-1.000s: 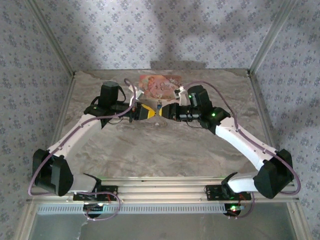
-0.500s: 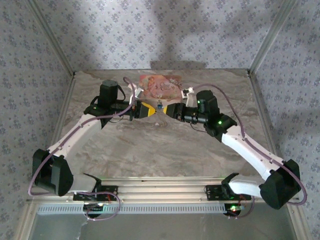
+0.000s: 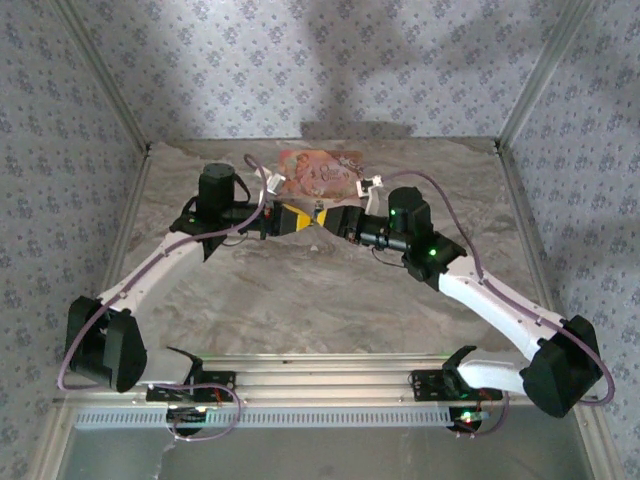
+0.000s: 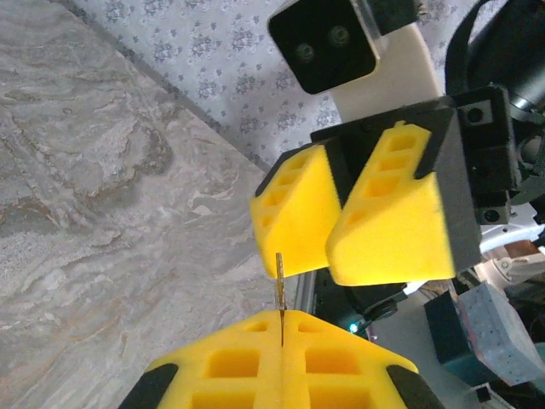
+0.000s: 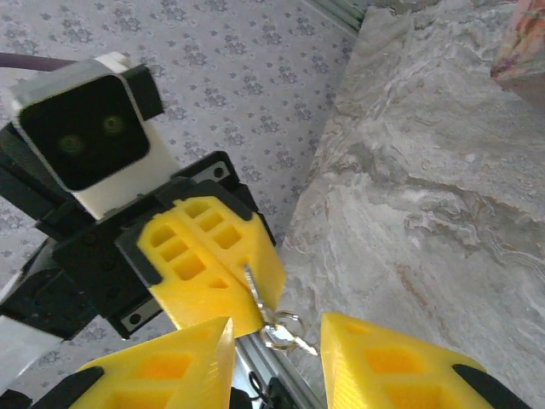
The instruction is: Unlock a padlock with a key
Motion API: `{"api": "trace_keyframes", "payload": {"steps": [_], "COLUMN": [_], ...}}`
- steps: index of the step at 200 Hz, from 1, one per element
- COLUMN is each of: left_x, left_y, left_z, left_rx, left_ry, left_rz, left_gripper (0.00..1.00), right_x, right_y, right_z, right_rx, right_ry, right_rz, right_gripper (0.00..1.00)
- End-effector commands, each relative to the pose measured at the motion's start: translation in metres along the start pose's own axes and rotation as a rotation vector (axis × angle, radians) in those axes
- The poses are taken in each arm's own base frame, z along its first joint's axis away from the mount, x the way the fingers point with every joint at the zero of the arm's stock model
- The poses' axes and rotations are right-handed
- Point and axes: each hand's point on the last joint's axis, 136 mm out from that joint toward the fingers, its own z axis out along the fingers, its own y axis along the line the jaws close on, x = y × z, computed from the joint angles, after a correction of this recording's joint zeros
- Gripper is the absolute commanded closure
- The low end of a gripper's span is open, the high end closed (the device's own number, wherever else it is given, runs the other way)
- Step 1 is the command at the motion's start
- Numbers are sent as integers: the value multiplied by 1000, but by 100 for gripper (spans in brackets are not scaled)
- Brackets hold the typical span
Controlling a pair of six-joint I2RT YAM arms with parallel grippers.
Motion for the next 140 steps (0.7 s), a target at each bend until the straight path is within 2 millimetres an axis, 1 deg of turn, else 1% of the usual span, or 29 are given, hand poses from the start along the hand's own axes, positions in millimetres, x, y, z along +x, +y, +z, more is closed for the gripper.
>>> {"api": "trace_keyframes", "payload": {"steps": [1, 41, 95, 140], "left_x": [-11, -11, -13, -13], "left_y": [-7, -8, -9, -9], "left_z": [-4, -5, -6, -8], "left_rx": [13, 12, 11, 7], "left_ry": [-37, -41, -47, -50], "left_rz": [23, 19, 22, 21], "left_gripper": [100, 100, 100, 100], "right_x": [-4, -3, -1, -1], "right_y": [7, 6, -9, -17], "right_z": [2, 6, 6, 7], "right_rx": [-23, -16, 43, 67], "right_ry": [-27, -18, -22, -28], "right_rz": [-4, 0, 11, 28], "right_gripper": [68, 69, 69, 64]}}
